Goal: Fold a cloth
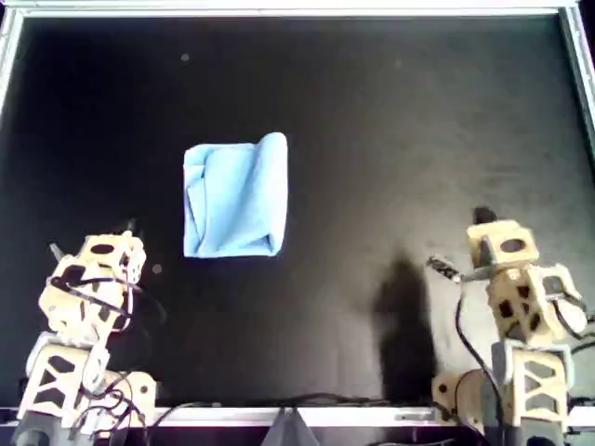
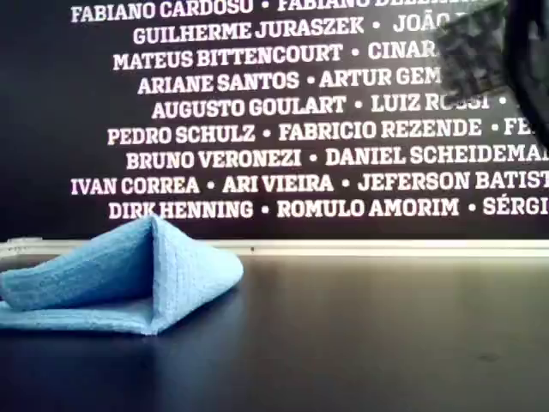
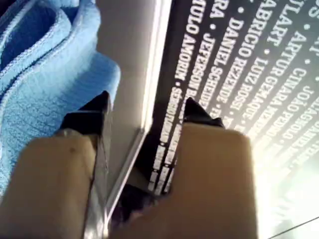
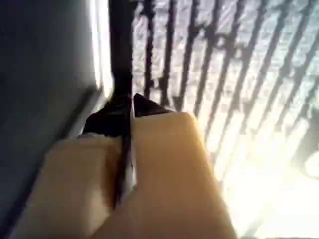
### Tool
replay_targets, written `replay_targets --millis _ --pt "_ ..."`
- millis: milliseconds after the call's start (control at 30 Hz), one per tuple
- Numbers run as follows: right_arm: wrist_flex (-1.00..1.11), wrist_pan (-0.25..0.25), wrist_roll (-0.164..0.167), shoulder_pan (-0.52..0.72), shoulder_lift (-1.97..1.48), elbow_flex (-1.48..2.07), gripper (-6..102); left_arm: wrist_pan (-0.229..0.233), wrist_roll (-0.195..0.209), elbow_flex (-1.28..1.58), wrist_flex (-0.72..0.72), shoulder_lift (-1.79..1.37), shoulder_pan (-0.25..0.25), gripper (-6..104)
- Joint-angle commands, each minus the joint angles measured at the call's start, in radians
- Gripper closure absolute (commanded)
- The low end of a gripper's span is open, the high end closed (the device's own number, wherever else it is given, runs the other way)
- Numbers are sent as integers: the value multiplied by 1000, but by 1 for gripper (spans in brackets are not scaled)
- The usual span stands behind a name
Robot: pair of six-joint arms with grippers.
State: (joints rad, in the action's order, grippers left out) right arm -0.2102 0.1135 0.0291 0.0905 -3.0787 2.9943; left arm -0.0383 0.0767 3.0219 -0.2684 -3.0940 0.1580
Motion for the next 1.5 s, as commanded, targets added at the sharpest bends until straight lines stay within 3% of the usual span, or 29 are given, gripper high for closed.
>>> replay_targets --millis 0,200,367,433,1467 --pt "38 -5 6 31 -38 41 97 -3 6 -15 2 -18 -18 46" --pt "38 11 -8 12 -38 40 97 -3 6 -15 2 -18 -26 46" --pt "38 11 5 12 -38 40 97 -3 -3 -15 2 -18 -28 46" --pt "38 12 -9 11 -37 40 97 -3 5 -15 2 -18 -28 46" --pt "38 14 -11 9 -34 40 97 -2 5 -15 2 -18 -28 46"
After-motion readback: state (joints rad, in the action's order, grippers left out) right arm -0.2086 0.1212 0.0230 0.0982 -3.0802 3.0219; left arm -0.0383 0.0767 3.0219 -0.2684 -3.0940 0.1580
